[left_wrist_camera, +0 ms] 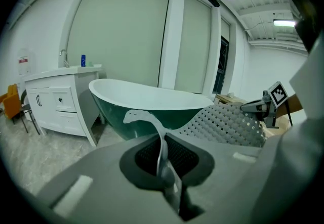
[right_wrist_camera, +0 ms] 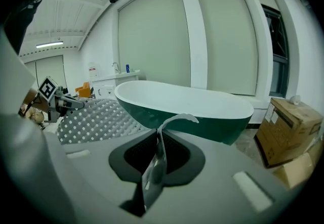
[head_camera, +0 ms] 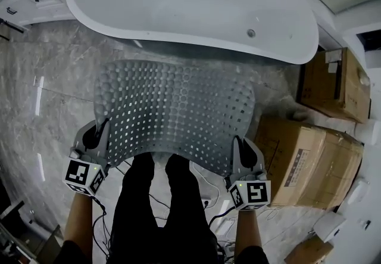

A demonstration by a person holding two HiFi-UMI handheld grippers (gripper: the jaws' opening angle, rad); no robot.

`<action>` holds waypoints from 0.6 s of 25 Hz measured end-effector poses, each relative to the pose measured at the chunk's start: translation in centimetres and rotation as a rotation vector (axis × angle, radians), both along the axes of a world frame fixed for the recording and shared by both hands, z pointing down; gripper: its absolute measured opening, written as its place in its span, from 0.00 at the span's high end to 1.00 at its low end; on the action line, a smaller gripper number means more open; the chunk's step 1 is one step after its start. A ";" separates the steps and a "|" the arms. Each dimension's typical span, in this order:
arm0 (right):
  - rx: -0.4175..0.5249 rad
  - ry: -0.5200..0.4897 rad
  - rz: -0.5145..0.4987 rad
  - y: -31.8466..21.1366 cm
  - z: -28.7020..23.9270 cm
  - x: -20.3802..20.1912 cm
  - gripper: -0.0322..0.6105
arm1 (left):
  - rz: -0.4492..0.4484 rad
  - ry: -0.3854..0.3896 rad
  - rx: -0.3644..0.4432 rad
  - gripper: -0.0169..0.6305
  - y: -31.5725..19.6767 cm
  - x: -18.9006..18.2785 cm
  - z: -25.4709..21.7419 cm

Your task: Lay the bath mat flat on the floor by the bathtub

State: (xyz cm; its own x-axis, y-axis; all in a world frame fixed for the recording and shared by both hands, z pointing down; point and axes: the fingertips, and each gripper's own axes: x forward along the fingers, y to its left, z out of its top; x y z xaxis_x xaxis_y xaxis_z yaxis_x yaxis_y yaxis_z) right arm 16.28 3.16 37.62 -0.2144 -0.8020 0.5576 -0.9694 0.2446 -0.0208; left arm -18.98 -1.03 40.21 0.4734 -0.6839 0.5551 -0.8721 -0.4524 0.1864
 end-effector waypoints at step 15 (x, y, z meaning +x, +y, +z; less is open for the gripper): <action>-0.011 -0.010 0.004 -1.5 7.5 -0.2 0.87 | -0.038 -0.016 0.057 0.95 -1.9 -1.3 7.6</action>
